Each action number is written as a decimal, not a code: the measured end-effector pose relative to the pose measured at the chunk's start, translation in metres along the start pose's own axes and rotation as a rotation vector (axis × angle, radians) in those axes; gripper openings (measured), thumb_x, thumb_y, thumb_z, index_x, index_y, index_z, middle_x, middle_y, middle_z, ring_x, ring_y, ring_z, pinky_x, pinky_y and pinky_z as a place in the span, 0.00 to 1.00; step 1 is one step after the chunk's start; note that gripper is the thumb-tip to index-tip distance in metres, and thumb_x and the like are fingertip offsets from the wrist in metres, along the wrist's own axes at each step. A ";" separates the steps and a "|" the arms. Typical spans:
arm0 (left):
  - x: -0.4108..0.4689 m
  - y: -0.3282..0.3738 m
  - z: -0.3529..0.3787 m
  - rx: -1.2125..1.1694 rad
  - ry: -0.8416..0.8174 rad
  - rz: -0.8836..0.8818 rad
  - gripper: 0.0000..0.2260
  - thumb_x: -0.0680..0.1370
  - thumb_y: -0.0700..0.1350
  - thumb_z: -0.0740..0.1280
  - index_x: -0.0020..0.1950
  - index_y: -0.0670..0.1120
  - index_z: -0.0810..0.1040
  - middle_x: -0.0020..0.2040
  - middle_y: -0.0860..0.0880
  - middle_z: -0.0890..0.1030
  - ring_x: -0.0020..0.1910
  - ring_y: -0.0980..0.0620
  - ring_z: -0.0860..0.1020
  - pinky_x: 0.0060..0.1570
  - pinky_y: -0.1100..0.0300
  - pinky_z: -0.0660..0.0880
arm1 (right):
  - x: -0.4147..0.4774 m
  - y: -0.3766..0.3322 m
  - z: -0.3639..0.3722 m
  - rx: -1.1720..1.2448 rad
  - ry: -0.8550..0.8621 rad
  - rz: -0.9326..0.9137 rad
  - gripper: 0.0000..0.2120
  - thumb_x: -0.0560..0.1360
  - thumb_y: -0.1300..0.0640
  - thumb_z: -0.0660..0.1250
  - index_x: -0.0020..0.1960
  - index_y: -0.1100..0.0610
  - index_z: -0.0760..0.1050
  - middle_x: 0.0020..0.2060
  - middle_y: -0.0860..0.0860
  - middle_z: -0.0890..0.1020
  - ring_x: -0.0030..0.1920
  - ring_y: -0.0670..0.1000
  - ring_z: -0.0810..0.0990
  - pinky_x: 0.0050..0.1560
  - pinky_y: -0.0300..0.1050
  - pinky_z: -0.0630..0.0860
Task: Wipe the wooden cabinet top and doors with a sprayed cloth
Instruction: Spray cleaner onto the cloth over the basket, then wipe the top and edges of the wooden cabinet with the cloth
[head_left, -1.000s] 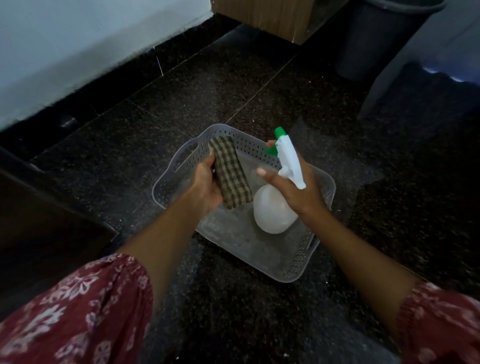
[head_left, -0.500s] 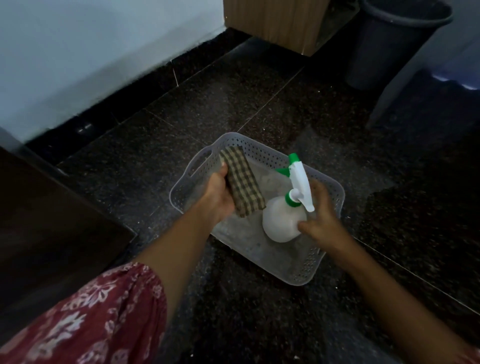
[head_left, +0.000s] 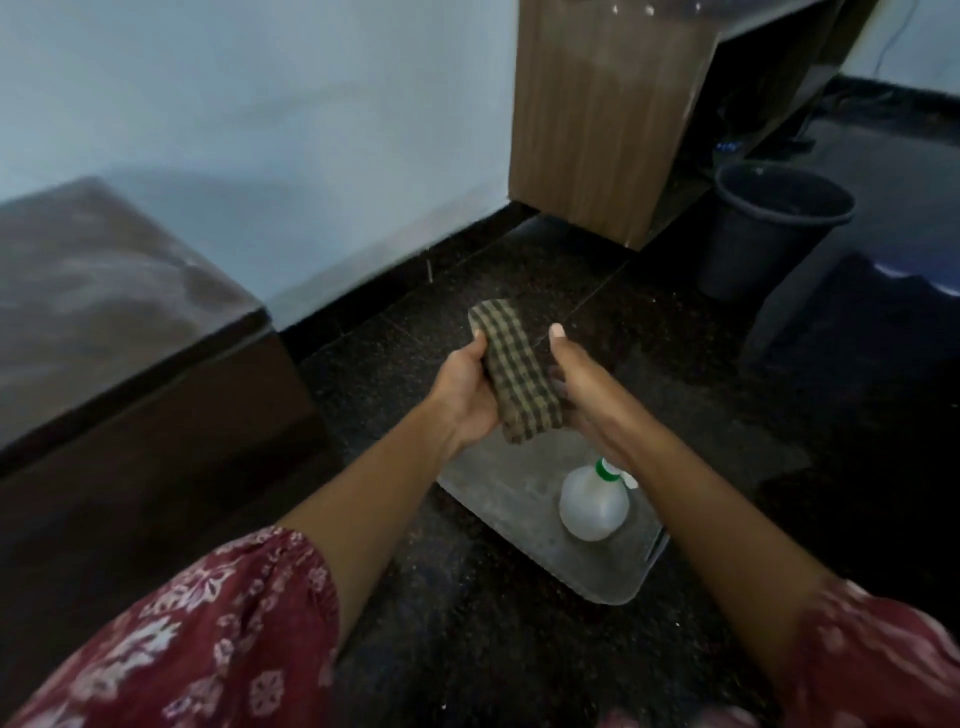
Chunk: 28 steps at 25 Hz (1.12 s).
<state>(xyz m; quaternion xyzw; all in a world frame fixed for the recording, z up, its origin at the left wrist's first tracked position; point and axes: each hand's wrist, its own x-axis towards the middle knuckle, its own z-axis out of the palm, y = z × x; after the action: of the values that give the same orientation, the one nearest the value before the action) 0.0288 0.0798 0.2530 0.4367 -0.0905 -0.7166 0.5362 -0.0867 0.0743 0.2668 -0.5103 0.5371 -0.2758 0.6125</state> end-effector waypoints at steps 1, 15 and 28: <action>-0.020 0.010 0.006 -0.003 0.001 0.014 0.24 0.82 0.53 0.48 0.70 0.39 0.68 0.69 0.39 0.72 0.68 0.42 0.70 0.56 0.49 0.69 | -0.007 -0.011 0.009 0.111 -0.095 0.066 0.26 0.80 0.42 0.49 0.71 0.56 0.65 0.69 0.57 0.71 0.64 0.55 0.74 0.64 0.53 0.72; -0.325 0.150 -0.098 0.399 0.428 0.458 0.17 0.80 0.55 0.54 0.54 0.44 0.74 0.46 0.49 0.76 0.40 0.48 0.74 0.42 0.58 0.71 | -0.181 -0.138 0.221 0.488 -0.680 0.100 0.22 0.81 0.48 0.52 0.52 0.65 0.75 0.40 0.61 0.84 0.36 0.57 0.84 0.37 0.47 0.83; -0.532 0.115 -0.355 1.417 1.356 0.243 0.42 0.73 0.64 0.61 0.78 0.45 0.46 0.79 0.47 0.51 0.78 0.49 0.51 0.75 0.49 0.49 | -0.237 -0.146 0.504 -0.190 -1.188 -0.132 0.14 0.79 0.55 0.60 0.63 0.55 0.74 0.46 0.56 0.83 0.35 0.52 0.83 0.35 0.43 0.81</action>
<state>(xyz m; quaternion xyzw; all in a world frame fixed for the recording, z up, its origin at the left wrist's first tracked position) 0.3876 0.6041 0.3895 0.9626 -0.2165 -0.0349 0.1589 0.3531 0.4022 0.4418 -0.6617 0.0926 0.0679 0.7409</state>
